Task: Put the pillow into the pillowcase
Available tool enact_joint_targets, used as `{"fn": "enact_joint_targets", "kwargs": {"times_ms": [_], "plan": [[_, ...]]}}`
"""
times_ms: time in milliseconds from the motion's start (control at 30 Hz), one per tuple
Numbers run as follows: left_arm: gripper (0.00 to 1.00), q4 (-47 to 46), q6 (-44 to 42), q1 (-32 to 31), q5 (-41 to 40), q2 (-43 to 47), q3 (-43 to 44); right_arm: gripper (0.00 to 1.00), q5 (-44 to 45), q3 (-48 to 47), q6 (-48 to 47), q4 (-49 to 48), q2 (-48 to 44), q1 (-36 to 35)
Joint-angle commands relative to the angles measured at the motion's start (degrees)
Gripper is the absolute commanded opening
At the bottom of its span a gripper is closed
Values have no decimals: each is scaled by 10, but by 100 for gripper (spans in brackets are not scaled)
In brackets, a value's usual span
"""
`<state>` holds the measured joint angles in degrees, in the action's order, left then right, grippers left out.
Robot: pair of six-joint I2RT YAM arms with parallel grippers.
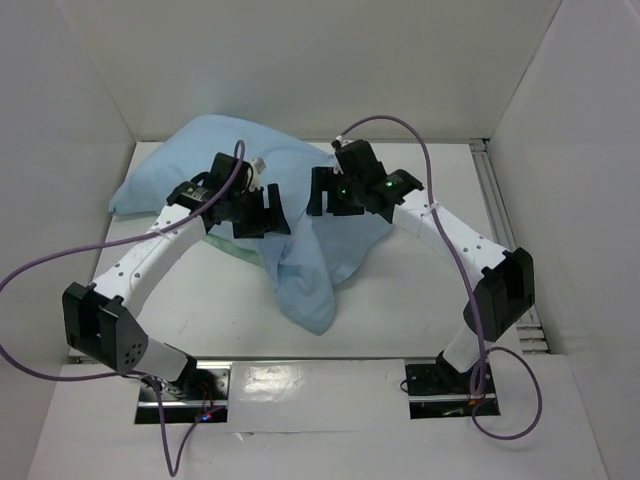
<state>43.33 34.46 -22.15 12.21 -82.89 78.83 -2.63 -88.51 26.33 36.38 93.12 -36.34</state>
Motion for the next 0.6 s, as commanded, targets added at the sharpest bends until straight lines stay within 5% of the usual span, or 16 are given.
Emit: {"fn": "enact_joint_targets", "kwargs": {"times_ms": [0,67,133,233,267,300,567], "plan": [[83,-20,-17,-23,7,5,-13,82,10,-27,35,-3,15,-14],[83,-26,-17,-41,-3,-14,-19,71,40,-35,40,20,33,-19],[81,-32,-17,-46,-10,-25,-27,48,67,-48,46,40,38,-19],[48,-39,-17,-47,-29,-46,-27,10,78,-27,51,41,19,-19],[17,-39,-17,-47,-29,-58,-27,3,78,-21,51,34,12,-19],[0,-33,-17,-47,-34,-58,-16,0,78,-21,51,33,7,-19],[0,-20,-22,-12,-47,-21,48,0,16,-22,-29,-70,-82,-19]]}}
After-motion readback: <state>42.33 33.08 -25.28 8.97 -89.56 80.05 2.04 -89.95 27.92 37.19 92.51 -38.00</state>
